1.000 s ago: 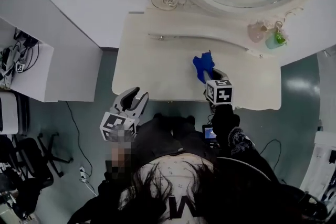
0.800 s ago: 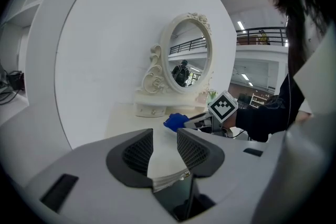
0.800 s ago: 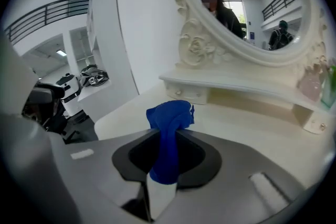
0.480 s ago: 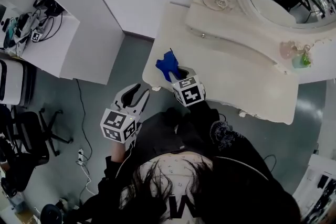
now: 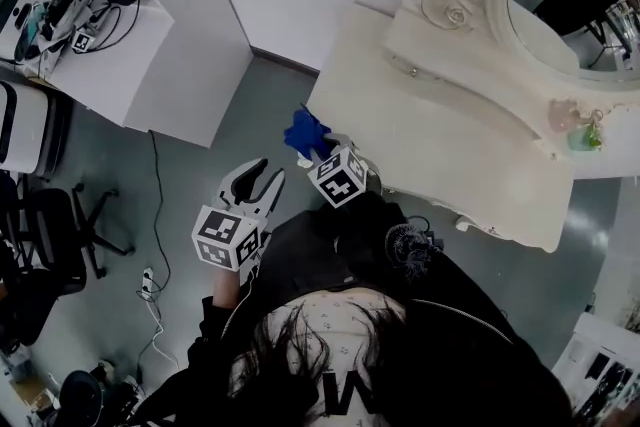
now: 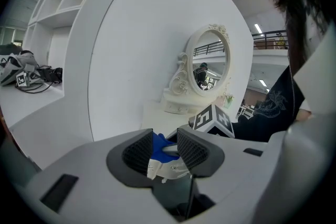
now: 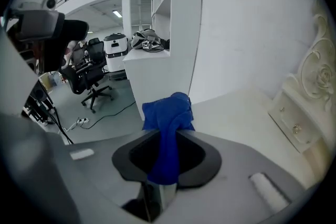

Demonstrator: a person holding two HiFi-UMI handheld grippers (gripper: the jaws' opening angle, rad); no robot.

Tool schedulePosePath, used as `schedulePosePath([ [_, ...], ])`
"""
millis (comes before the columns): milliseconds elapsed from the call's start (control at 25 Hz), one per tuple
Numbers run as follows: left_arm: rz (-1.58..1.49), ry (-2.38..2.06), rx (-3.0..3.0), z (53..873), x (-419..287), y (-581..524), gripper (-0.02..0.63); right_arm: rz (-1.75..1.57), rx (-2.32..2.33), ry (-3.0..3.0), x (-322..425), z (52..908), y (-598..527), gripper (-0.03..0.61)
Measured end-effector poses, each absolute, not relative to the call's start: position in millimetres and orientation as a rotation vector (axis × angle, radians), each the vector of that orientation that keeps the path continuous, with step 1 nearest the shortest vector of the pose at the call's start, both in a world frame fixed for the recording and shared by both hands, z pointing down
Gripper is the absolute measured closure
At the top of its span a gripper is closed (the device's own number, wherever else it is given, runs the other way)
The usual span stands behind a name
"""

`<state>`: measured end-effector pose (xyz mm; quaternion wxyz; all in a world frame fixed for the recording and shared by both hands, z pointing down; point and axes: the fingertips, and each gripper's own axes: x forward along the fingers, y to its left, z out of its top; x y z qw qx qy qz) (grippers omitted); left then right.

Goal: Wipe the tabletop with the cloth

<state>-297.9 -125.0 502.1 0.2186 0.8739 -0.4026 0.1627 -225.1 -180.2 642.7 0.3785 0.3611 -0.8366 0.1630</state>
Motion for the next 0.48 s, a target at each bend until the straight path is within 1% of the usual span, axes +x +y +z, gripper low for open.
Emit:
schedulePosePath([
  [200,0.453,-1.074,2.431,504.4,-289.4,-129.9,0.471,0.454,0.927,-2.174,-224.4,641.1,-180.9,0.492],
  [480,0.479,-0.999,2.492,498.1,-251.3,-137.4,0.471,0.464,0.950,-2.184,-198.6,642.9,-170.3,0.491],
])
